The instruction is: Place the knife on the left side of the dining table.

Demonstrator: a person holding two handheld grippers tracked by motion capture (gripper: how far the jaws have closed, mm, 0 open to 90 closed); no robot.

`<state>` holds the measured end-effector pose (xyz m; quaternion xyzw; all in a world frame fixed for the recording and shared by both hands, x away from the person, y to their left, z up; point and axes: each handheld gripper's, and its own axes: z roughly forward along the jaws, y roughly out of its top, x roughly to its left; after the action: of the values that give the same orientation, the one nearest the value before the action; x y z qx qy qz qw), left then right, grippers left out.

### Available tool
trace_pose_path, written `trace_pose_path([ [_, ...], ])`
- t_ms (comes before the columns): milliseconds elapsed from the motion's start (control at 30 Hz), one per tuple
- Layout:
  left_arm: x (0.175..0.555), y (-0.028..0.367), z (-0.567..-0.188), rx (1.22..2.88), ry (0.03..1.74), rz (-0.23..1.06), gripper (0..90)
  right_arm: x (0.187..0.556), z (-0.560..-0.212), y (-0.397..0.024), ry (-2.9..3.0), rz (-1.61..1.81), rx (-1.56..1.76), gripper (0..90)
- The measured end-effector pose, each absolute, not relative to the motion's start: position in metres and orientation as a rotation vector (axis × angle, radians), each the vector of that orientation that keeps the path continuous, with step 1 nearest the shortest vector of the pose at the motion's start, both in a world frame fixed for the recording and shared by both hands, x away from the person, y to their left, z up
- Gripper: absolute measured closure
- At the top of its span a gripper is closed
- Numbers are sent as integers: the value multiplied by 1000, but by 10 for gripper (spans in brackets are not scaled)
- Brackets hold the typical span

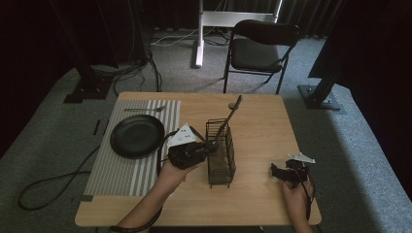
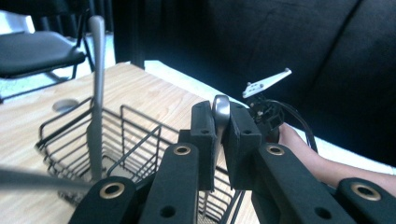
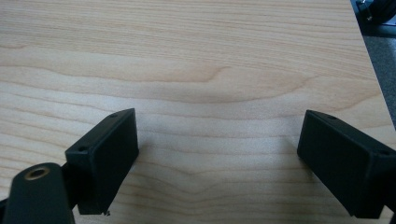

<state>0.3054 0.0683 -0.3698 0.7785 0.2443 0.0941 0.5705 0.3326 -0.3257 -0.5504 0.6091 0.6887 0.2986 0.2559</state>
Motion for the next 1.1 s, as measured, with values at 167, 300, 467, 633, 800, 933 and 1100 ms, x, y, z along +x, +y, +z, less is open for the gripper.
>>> trace_pose_path([
  [167,304,63,-367,1847,527,235,836,333,-550,-326,1870,811,1653,115],
  [300,301,60,-365,1854,514,251,837,333,-550,-326,1870,811,1653,116],
  [467,301,59,-360,1852,506,253,838,333,-550,-326,1870,810,1653,116],
  [633,300,64,-350,1825,495,245,837,333,-550,-326,1871,810,1654,116],
  [800,295,65,-339,1818,468,258,838,333,-550,-326,1870,810,1653,116],
  [933,292,68,-331,1792,461,259,838,333,-550,-326,1870,810,1653,116],
  [1100,288,73,-312,1751,439,274,838,333,-550,-326,1870,810,1653,116],
])
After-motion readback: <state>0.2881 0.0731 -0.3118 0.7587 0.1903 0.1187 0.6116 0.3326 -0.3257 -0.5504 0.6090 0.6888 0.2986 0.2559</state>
